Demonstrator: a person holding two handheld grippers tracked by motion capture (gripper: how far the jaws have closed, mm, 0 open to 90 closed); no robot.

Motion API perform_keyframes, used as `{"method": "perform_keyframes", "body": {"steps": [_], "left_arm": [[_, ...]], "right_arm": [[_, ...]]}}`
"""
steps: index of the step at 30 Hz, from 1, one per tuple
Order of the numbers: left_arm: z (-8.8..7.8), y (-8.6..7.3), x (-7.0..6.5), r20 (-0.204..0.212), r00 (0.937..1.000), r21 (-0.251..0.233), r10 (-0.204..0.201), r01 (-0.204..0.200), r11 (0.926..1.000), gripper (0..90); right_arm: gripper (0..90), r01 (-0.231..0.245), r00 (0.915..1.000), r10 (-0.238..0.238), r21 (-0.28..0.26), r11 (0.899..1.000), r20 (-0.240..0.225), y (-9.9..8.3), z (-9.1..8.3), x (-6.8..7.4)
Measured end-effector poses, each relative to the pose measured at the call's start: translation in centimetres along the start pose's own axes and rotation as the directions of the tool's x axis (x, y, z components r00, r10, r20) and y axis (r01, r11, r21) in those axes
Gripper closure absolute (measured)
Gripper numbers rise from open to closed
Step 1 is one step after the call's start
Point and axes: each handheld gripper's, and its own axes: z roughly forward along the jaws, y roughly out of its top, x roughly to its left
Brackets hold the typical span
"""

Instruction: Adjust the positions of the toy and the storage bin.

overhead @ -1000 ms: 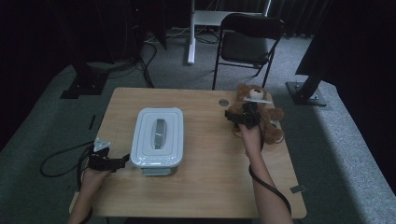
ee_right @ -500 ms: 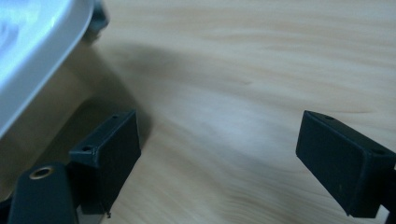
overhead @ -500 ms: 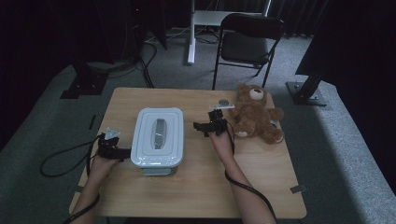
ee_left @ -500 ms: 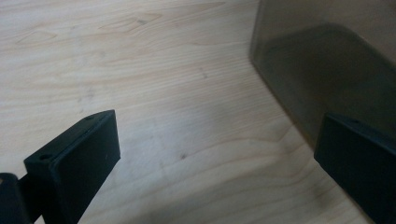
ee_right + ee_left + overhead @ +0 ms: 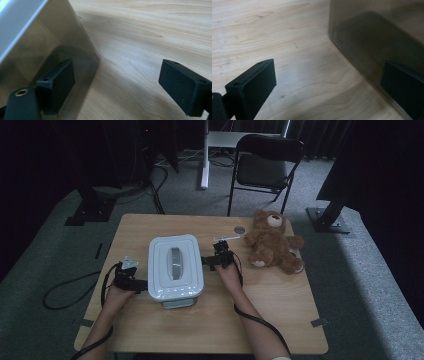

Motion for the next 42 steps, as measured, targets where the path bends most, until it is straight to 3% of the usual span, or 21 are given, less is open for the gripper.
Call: {"method": "perform_keyframes", "body": {"steps": [4, 10, 15, 22, 27, 30, 42], "left_arm": [[0.2, 0.0, -0.6, 0.016, 0.9999, -0.002, -0.007, 0.007, 1.0, 1.1], [0.4, 0.5, -1.9, 0.012, 0.9994, 0.013, 0.031, -0.032, 0.9994, 1.1], [0.8, 0.5, -2.6, 0.015, 0.999, -0.008, 0.041, -0.041, 0.9991, 1.1], [0.9, 1.0, -2.1, 0.003, 0.9996, -0.014, 0.027, -0.027, 0.9995, 1.1], [1.1, 1.2, -1.8, 0.005, 0.9994, -0.018, 0.035, -0.035, 0.9992, 1.1], [1.0, 1.2, -1.9, 0.006, 0.9994, -0.019, 0.033, -0.033, 0.9993, 1.1], [0.7, 1.3, -4.0, 0.045, 0.9961, 0.014, 0.076, -0.077, 0.997, 1.2]], "right_arm": [[12.9, -0.009, 0.9999, 0.009, 0.009, 1.0, -0.005, 0.1, -0.1, -0.7], [13.4, -0.031, 0.999, 0.032, 0.009, 0.999, -0.033, 0.2, -0.2, -1.9], [13.4, -0.048, 0.9973, 0.048, 0.007, 0.999, -0.055, 0.2, -0.3, -2.8], [13.0, 0.015, 0.9996, -0.014, 0.044, 0.999, -0.026, 0.3, -0.2, -2.9], [13.5, 0.048, 0.9975, -0.044, 0.074, 0.996, -0.056, 0.6, 0.5, -2.6], [13.5, 0.06, 0.9971, -0.057, 0.069, 0.996, -0.05, 0.7, 0.5, -2.5], [16.4, 0.074, 0.9954, -0.072, 0.036, 0.997, -0.063, -0.4, -0.4, -3.0]]}}
